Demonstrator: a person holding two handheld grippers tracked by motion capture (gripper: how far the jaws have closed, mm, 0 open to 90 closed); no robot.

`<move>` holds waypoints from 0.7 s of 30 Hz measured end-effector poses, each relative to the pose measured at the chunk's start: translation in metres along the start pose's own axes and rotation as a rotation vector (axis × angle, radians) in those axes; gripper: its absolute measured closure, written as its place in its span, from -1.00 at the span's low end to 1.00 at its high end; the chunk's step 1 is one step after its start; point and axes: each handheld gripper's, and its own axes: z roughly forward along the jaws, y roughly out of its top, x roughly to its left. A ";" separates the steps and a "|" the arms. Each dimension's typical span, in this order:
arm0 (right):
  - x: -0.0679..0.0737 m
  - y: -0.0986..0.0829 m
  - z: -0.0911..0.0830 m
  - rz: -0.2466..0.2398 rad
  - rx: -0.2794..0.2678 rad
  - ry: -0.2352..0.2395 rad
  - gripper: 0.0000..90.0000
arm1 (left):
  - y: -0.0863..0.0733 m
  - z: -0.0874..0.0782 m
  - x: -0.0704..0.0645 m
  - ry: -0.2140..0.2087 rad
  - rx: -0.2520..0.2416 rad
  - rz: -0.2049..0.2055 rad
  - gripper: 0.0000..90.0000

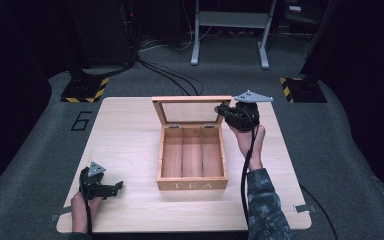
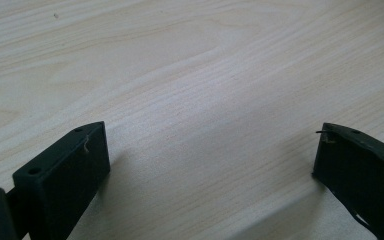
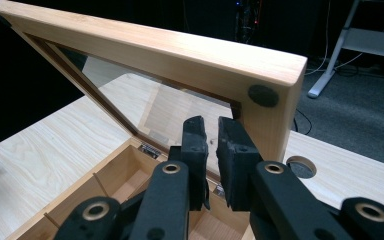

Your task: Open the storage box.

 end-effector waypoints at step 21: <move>0.003 -0.006 -0.004 0.003 -0.004 0.012 0.81 | 0.000 0.000 0.000 0.000 0.001 0.001 -0.97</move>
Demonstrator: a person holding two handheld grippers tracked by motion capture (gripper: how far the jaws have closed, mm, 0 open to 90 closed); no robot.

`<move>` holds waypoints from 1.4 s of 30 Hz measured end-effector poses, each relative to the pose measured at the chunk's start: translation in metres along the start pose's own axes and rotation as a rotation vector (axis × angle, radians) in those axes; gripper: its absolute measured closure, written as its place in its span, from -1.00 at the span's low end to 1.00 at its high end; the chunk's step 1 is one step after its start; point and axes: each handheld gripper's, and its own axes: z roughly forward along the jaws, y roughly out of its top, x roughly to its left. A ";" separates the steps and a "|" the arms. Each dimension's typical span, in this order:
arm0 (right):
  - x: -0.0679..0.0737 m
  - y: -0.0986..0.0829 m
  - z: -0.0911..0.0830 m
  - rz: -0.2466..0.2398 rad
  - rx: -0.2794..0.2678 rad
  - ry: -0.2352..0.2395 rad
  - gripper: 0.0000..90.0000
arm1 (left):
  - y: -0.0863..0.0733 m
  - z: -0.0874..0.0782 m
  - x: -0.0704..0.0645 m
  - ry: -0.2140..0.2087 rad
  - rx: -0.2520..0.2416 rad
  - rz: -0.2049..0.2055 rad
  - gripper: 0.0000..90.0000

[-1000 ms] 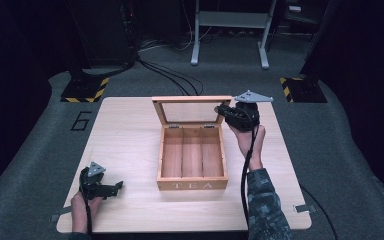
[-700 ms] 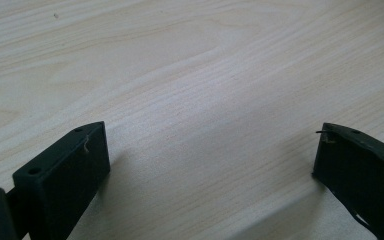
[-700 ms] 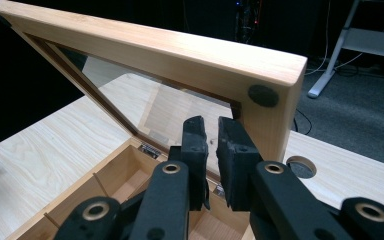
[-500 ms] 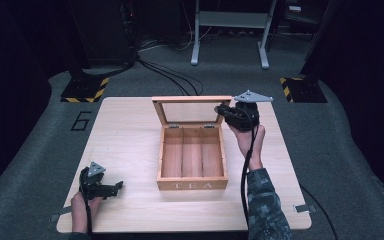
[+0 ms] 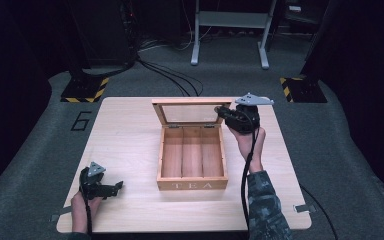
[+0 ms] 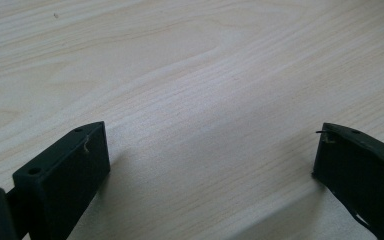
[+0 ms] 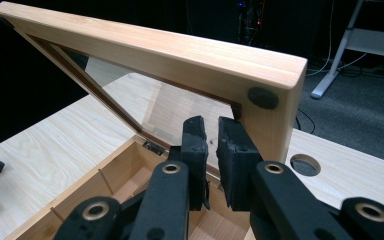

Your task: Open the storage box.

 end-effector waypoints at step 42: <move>0.029 -0.086 -0.032 -0.002 0.005 0.061 0.81 | 0.000 0.000 0.000 -0.001 0.001 0.000 -0.97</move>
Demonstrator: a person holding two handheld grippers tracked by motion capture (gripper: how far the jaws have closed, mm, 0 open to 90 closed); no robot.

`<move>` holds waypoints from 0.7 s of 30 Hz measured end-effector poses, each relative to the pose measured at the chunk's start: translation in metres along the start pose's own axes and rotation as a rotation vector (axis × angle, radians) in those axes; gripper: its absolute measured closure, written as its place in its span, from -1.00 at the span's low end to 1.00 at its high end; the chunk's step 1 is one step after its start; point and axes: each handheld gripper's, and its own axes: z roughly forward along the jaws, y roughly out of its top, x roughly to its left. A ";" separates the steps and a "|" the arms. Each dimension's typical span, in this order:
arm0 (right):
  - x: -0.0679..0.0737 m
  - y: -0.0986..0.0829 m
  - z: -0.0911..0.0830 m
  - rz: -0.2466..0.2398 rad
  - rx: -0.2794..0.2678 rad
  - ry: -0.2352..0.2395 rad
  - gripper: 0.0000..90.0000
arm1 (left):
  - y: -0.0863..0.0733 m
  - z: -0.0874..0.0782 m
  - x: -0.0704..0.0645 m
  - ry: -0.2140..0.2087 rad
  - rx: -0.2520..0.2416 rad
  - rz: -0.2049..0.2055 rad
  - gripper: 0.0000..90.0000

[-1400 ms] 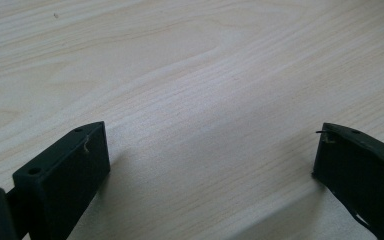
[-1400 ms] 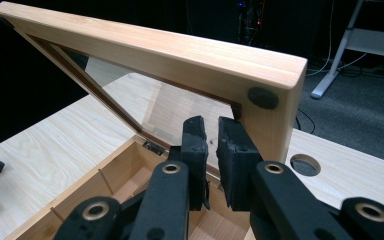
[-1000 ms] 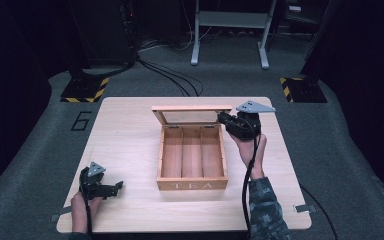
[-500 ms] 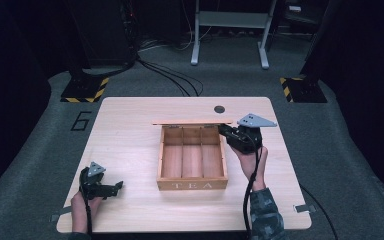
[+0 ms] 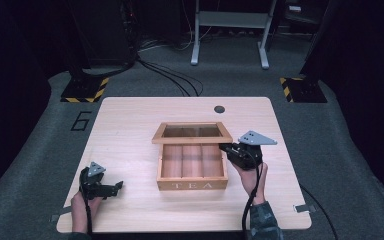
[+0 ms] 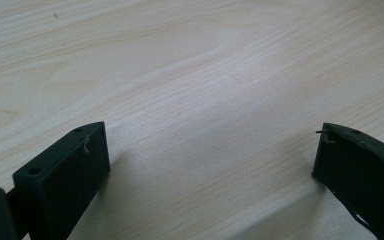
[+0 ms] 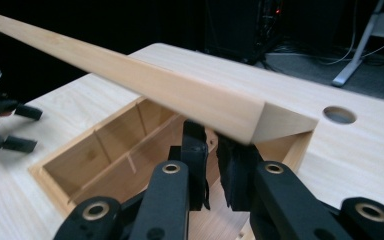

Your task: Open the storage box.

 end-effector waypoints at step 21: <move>0.005 -0.066 0.006 0.015 0.068 0.020 0.80 | 0.000 0.000 0.000 0.000 -0.004 0.000 -0.97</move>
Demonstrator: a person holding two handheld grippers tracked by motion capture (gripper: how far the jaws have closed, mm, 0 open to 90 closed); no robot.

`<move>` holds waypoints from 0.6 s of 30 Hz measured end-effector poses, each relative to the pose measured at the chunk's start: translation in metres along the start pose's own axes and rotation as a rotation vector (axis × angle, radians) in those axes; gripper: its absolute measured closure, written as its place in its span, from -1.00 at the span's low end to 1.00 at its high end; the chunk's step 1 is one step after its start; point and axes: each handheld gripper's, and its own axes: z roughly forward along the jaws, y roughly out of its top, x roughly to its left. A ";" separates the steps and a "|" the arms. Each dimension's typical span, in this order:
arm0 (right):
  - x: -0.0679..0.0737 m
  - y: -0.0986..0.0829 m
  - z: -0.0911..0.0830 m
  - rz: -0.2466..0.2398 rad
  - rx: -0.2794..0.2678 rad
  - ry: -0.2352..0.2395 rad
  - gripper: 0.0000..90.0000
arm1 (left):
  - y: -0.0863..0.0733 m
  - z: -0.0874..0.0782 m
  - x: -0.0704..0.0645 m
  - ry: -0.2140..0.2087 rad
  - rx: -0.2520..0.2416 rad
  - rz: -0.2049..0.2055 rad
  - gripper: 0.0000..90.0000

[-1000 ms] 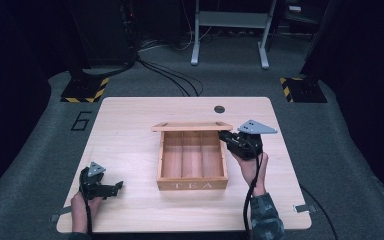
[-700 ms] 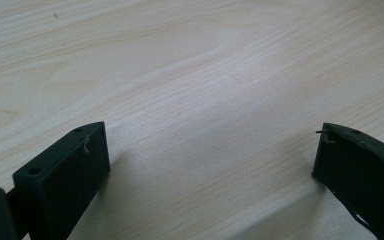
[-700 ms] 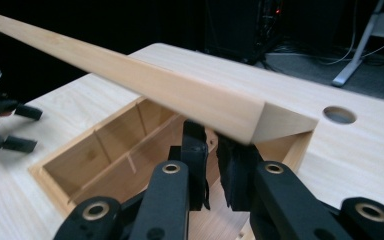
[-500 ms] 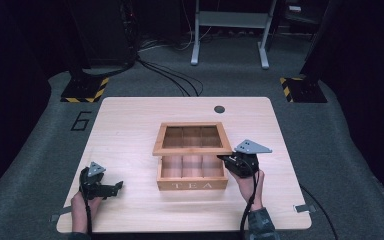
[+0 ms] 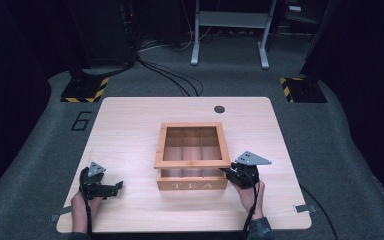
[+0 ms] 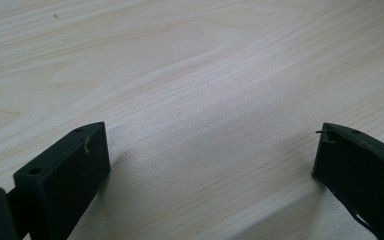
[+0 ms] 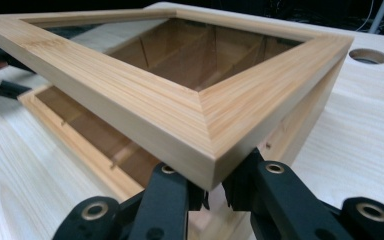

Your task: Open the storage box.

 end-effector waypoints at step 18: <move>0.004 -0.026 -0.018 -0.007 0.023 -0.023 0.82 | 0.000 0.000 0.000 0.000 0.000 0.000 -0.97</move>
